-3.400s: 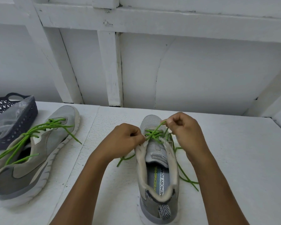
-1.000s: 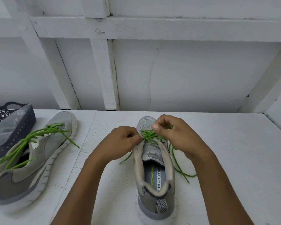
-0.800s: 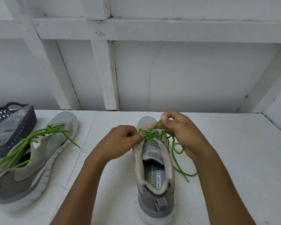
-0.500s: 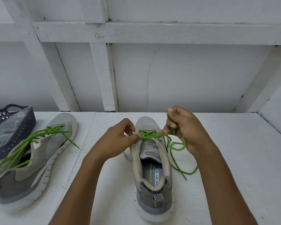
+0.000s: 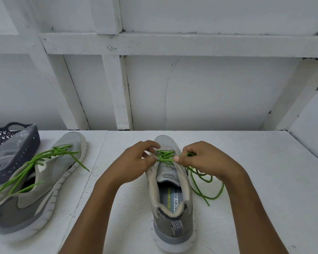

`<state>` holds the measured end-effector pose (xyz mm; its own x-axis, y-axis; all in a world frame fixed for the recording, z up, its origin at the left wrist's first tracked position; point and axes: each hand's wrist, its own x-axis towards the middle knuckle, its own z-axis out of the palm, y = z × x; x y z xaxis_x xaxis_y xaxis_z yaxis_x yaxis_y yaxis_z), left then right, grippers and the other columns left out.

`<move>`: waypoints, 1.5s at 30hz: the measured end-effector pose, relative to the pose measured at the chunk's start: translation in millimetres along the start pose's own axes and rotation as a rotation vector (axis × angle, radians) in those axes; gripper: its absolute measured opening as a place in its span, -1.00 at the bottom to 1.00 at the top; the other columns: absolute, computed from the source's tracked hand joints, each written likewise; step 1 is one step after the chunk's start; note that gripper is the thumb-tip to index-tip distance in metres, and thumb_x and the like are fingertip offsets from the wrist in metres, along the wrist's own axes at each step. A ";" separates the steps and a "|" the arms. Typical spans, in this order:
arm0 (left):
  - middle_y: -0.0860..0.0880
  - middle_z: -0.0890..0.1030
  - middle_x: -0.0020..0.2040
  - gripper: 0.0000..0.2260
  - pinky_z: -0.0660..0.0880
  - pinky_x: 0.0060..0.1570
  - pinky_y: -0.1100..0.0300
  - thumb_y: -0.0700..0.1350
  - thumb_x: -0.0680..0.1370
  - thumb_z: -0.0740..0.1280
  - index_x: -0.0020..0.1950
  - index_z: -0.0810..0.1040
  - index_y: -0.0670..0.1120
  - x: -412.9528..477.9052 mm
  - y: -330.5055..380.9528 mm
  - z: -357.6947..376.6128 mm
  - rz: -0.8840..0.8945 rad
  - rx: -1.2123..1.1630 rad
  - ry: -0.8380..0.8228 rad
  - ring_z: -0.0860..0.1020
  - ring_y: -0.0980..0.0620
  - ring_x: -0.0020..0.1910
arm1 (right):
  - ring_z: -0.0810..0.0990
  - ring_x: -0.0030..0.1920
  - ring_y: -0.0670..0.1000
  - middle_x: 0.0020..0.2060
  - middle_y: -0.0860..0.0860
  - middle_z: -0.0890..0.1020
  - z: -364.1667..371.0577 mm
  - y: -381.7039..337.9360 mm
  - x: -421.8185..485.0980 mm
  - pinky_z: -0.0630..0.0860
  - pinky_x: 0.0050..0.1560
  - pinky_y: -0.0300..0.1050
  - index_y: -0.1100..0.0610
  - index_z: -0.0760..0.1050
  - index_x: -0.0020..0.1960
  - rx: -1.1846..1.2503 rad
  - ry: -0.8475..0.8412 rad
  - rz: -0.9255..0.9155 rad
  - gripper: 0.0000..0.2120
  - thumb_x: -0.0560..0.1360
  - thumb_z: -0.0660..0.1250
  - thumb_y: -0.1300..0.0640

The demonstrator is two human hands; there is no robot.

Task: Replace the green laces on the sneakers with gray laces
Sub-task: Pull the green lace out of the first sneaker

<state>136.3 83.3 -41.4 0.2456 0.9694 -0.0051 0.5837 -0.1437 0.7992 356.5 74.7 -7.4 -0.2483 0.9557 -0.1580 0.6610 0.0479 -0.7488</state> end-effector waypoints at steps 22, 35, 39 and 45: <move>0.15 0.53 0.15 -0.66 0.34 0.02 0.46 -0.21 0.61 0.23 0.05 0.60 0.26 1.1 2.4 5.1 0.096 0.088 -0.040 0.47 0.26 0.13 | 0.36 -0.50 -0.17 -0.51 -0.14 0.48 -0.9 0.4 -3.0 0.31 -0.34 -0.18 0.17 0.54 -0.13 0.006 0.074 0.037 -0.54 0.46 0.38 -0.26; 0.11 0.62 0.08 -0.93 0.41 0.11 0.19 0.01 0.27 0.31 -0.37 0.58 0.08 0.6 7.5 5.2 -0.001 -0.385 -0.018 0.55 0.18 0.10 | 0.33 -0.46 -0.16 -0.53 -0.14 0.40 4.4 0.4 5.9 0.27 -0.34 -0.18 0.08 0.48 -0.37 -0.059 0.007 0.076 -0.68 0.45 0.45 -0.07; 0.05 0.66 0.11 -0.70 0.45 0.14 0.04 0.14 0.24 0.47 -0.27 0.54 -0.06 1.2 -7.7 -4.6 -0.053 -0.565 0.060 0.60 0.03 0.10 | 0.30 -0.50 -0.17 -0.59 -0.17 0.38 5.6 -0.7 8.3 0.25 -0.36 -0.19 0.06 0.42 -0.41 -0.050 -0.007 0.075 -0.65 0.45 0.44 -0.03; -0.03 0.68 -0.11 -0.67 0.48 -0.07 0.15 -0.16 0.42 0.52 -0.42 0.42 -0.03 6.8 -16.7 2.6 -0.168 -0.676 0.167 0.62 0.02 -0.03 | 0.26 -0.51 -0.14 -0.52 -0.09 0.34 10.0 -7.6 8.8 0.21 -0.39 -0.18 0.07 0.31 -0.42 -0.122 0.011 0.055 -0.64 0.43 0.39 -0.01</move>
<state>130.2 91.8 -56.3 0.0411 0.9928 -0.1121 -0.0175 0.1129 0.9935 342.2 79.8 -9.6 -0.2021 0.9610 -0.1889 0.7547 0.0299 -0.6554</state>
